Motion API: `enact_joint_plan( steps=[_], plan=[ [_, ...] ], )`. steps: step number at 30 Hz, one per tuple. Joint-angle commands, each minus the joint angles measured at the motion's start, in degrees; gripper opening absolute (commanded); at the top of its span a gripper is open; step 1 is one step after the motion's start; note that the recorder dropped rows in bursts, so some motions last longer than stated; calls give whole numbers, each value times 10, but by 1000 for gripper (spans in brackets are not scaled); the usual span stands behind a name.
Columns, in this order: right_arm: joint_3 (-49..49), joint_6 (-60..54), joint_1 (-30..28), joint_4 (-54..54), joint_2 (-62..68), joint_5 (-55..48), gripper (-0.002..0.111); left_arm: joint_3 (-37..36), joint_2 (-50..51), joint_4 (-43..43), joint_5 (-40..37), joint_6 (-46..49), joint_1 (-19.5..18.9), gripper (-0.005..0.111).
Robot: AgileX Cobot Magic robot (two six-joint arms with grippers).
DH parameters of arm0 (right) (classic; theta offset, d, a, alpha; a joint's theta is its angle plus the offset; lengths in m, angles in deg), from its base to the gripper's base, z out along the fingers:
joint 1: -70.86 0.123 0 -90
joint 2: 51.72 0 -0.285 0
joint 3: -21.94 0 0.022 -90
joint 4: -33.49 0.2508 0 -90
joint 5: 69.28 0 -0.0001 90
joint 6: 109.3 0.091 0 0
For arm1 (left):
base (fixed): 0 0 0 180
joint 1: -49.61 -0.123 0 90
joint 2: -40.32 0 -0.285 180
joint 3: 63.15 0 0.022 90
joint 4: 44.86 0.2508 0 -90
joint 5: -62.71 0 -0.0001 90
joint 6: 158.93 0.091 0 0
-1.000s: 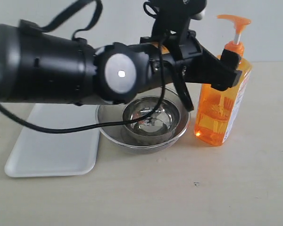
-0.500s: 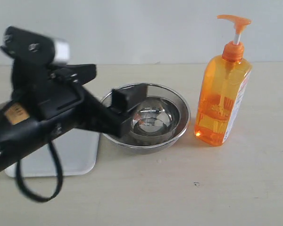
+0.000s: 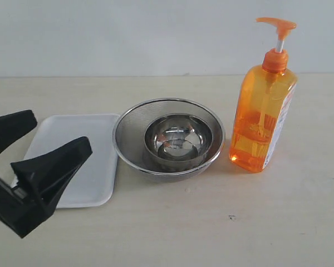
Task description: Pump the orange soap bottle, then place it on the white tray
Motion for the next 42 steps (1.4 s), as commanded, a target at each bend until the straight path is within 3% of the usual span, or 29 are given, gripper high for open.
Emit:
enact_joint_plan(
  steps=[1,4,11,20,35,38,42],
  plan=[
    [-1,-5,-3,0,-2,25,0,-21,-29,5,7,-12,2,91],
    [-1,-14,-3,-13,-2,51,0,-30,-35,5,5,-18,2,91],
    [-1,7,-3,53,-2,297,0,-35,-35,5,-9,-18,2,91],
    [-1,16,-3,64,-2,484,0,-46,-35,5,-3,-18,2,91],
    [-1,113,-3,55,-2,538,0,-46,-35,5,-3,-18,2,91],
    [-1,178,-3,6,-2,577,0,-46,-35,5,-4,-18,2,91],
    [-68,235,-3,-143,1,546,0,-46,-35,5,-4,-18,2,91]
  ],
)
